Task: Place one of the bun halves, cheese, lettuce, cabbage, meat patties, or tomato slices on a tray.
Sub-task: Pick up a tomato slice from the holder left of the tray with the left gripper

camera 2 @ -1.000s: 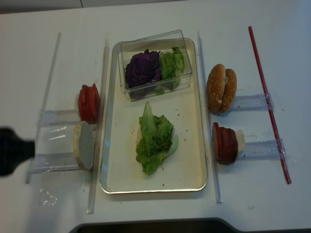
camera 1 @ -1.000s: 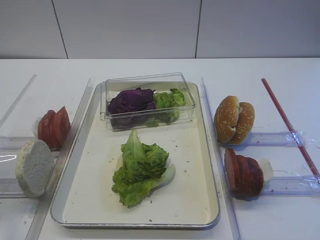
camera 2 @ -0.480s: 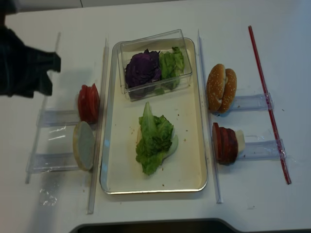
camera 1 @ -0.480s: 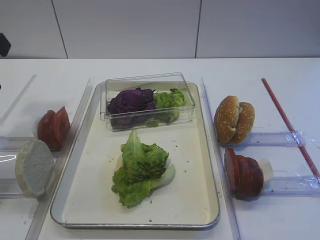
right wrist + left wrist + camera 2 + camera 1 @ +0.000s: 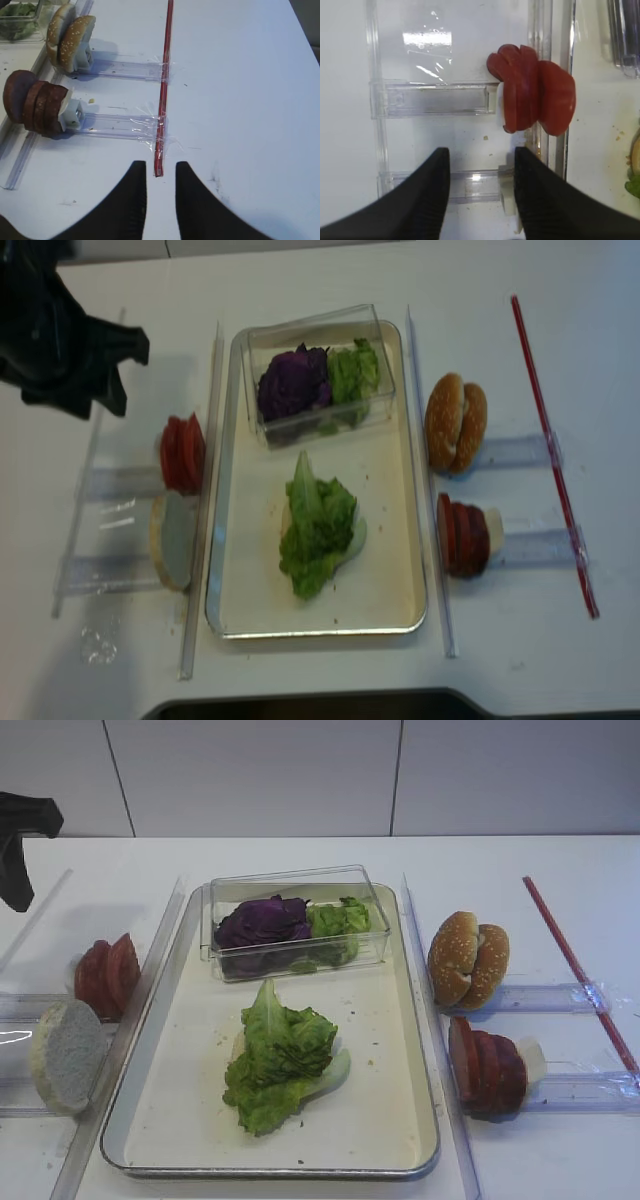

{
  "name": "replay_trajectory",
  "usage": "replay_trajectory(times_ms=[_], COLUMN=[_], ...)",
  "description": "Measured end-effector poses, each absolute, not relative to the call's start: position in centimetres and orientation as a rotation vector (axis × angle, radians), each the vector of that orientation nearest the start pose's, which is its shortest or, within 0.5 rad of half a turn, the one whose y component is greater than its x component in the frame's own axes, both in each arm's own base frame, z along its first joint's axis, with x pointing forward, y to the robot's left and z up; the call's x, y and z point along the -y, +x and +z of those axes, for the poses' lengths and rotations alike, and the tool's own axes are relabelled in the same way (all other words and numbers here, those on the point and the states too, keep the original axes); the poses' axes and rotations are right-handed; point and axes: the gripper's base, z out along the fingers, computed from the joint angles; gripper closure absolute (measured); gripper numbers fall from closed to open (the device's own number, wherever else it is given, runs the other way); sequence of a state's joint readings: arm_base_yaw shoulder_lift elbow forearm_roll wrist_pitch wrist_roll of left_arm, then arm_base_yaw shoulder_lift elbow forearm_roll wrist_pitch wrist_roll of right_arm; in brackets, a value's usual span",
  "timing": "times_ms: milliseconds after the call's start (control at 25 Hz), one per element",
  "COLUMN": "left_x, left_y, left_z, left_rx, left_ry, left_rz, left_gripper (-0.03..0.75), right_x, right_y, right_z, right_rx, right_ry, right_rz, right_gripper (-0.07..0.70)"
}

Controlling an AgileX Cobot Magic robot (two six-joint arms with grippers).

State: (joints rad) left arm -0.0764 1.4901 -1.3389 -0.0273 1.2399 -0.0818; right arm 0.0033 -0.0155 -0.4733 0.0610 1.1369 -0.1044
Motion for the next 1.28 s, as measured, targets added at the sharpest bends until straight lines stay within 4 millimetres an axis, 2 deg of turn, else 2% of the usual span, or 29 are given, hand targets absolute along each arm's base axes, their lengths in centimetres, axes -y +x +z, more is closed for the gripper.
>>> replay_trajectory(times_ms=[320, 480, 840, 1040, 1280], left_x=[2.9, 4.5, 8.2, 8.5, 8.6], left_y=[29.1, 29.3, 31.6, 32.4, 33.0], left_z=[32.9, 32.5, 30.7, 29.1, 28.1], left_rx=[-2.868, -2.879, -2.93, -2.977, -3.003], left_ry=[0.007, 0.085, 0.18, 0.156, 0.147], left_rz=[-0.117, -0.138, -0.154, -0.124, -0.117], left_gripper=[0.423, 0.423, 0.423, 0.423, 0.423], right_x=[-0.5, -0.5, -0.5, -0.5, -0.5], right_y=[-0.8, -0.8, -0.8, -0.8, -0.8], right_z=[26.4, 26.4, 26.4, 26.4, 26.4], right_rx=[-2.127, -2.127, -2.127, -2.127, -2.127], right_ry=[-0.12, -0.12, -0.12, -0.12, -0.12], right_rz=[0.014, 0.014, 0.014, 0.014, 0.014], right_gripper=[0.453, 0.453, 0.453, 0.453, 0.453])
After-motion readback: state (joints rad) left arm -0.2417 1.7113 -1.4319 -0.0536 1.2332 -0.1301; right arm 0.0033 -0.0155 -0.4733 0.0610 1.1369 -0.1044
